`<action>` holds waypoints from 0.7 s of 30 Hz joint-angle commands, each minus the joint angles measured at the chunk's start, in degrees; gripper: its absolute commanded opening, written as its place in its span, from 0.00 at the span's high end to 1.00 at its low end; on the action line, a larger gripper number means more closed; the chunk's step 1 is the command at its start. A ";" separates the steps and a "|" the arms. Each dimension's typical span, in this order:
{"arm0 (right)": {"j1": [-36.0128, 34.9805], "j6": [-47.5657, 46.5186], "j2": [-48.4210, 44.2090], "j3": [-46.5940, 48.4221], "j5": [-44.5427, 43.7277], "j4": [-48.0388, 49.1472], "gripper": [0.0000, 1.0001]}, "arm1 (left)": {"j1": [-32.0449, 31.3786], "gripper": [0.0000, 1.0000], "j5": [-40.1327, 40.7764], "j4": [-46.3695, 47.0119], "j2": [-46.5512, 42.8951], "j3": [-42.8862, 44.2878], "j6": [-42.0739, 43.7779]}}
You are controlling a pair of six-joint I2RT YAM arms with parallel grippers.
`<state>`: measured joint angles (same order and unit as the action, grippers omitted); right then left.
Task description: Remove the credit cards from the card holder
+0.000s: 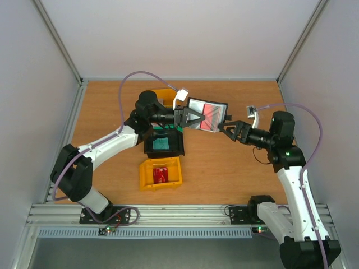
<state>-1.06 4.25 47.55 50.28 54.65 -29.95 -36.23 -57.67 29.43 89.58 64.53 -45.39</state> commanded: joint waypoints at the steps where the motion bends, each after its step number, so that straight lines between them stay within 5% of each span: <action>1: 0.27 3.37 2.98 1.72 4.55 8.93 0.01 | -0.13 1.00 0.01 3.38 -0.88 2.50 -0.57; 11: 0.23 1.19 6.56 3.58 5.55 11.61 0.01 | -1.29 1.00 -1.23 7.27 -0.38 2.20 -3.28; 16: -1.71 2.44 8.71 4.42 7.14 13.11 0.07 | -1.88 1.00 0.45 -0.04 0.23 3.90 -0.08; 18: -1.75 3.55 8.55 4.47 8.00 14.75 0.18 | -1.95 1.00 0.84 -2.57 0.62 4.52 1.96; 21: -1.75 8.57 9.67 3.31 11.44 20.58 0.51 | -1.97 1.00 0.53 -3.98 0.86 4.21 3.08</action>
<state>-2.39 7.60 56.40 53.15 61.58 -16.75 -37.71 -56.88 26.46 89.86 66.70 -45.58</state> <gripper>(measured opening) 0.676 0.014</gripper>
